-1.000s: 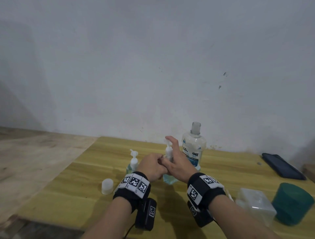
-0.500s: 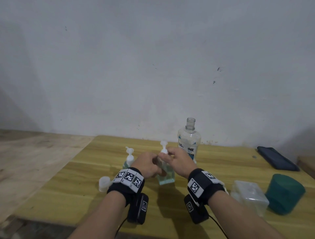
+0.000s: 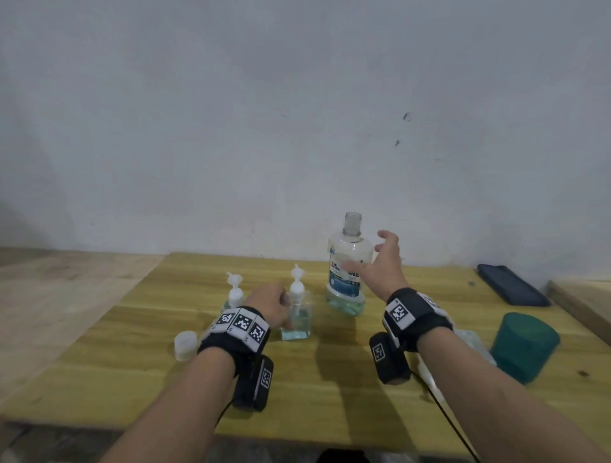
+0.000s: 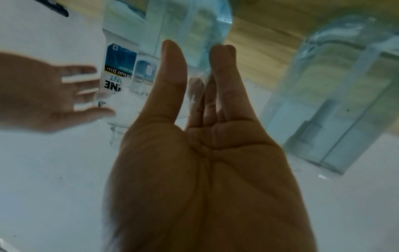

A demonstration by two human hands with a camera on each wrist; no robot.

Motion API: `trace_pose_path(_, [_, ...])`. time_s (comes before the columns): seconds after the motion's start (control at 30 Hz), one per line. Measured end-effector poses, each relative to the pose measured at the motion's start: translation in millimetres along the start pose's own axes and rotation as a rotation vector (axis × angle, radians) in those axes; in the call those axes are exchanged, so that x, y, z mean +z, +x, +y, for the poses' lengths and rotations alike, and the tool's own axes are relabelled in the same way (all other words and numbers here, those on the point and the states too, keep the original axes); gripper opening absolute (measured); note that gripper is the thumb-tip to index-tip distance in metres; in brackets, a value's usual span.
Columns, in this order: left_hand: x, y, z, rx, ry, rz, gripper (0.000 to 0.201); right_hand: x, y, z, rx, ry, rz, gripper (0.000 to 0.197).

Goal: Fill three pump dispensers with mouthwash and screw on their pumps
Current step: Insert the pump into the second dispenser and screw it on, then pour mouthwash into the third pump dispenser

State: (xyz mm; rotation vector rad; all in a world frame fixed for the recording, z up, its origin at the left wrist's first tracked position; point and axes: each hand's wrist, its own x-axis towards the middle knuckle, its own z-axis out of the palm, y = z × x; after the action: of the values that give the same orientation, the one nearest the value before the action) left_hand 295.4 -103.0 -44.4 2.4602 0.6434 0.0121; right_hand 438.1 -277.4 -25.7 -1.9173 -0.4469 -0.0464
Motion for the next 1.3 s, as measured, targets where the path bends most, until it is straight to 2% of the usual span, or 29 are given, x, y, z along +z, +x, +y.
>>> trace_pose_path(0.03, [0.2,0.4,0.3,-0.008,-0.002,-0.006,0.041,1.9,3.7,5.8,0.048,0.020,-0.078,0.096])
trace_pose_path(0.1, [1.2,0.4,2.1,-0.016,0.009,-0.010,0.043,7.9,8.9,18.8,0.100,0.013,-0.158,0.087])
trace_pose_path(0.17, [3.5,-0.6,3.9,-0.025,0.035,-0.006,0.050,13.3,13.0,31.5,0.096,-0.008,-0.127,0.069])
trace_pose_path(0.33, [5.5,-7.9,3.8,-0.038,0.053,0.002,0.082,23.0,10.2,37.6,0.092,-0.035,-0.101,0.043])
trace_pose_path(0.4, [0.2,-20.2,9.5,-0.049,0.106,0.036,0.077,20.6,8.1,35.1,0.067,-0.040,-0.071,0.039])
trace_pose_path(0.47, [-11.9,-39.5,19.6,-0.032,0.152,0.140,0.059,11.7,6.5,28.4,0.036,-0.009,-0.025,0.039])
trace_pose_path(0.53, [-28.2,-58.4,35.7,0.052,0.120,0.270,0.044,-3.9,10.0,18.3,0.015,-0.011,0.019,0.040])
trace_pose_path(0.57, [-32.6,-66.1,47.5,0.118,0.091,0.293,0.039,-16.8,9.7,13.1,0.012,-0.027,0.034,0.041])
trace_pose_path(0.63, [-31.5,-73.8,76.9,0.254,0.039,0.227,0.032,-46.0,7.7,-0.7,0.005,-0.068,0.054,0.042])
trace_pose_path(0.7, [-11.1,-70.8,108.2,0.353,0.019,0.078,0.037,-77.8,4.8,-11.8,-0.014,-0.129,0.088,0.032])
trace_pose_path(0.73, [3.4,-67.0,123.4,0.387,0.029,0.001,0.044,-94.1,2.2,-16.3,-0.022,-0.159,0.106,0.023])
trace_pose_path(0.83, [54.4,-53.7,162.3,0.449,0.138,-0.197,0.073,-139.5,-10.6,-24.8,-0.024,-0.215,0.152,0.037])
trace_pose_path(0.93, [95.5,-49.1,190.1,0.467,0.248,-0.318,0.102,-175.4,-21.5,-18.1,-0.020,-0.227,0.203,0.040])
trace_pose_path(1.03, [122.8,-42.6,200.9,0.455,0.337,-0.351,0.110,-201.1,-29.9,-10.5,-0.004,-0.214,0.243,0.037])
trace_pose_path(1.13, [136.8,-36.6,204.6,0.450,0.332,-0.344,0.093,-218.6,-37.4,-7.7,-0.006,-0.245,0.253,0.038])
trace_pose_path(1.2, [138.7,-32.8,204.2,0.467,0.271,-0.287,0.084,-223.6,-39.6,-6.6,-0.005,-0.239,0.260,0.039])
trace_pose_path(1.3, [123.3,-24.6,200.3,0.484,0.132,-0.163,0.087,-220.8,-35.5,-2.7,0.006,-0.228,0.267,0.040])
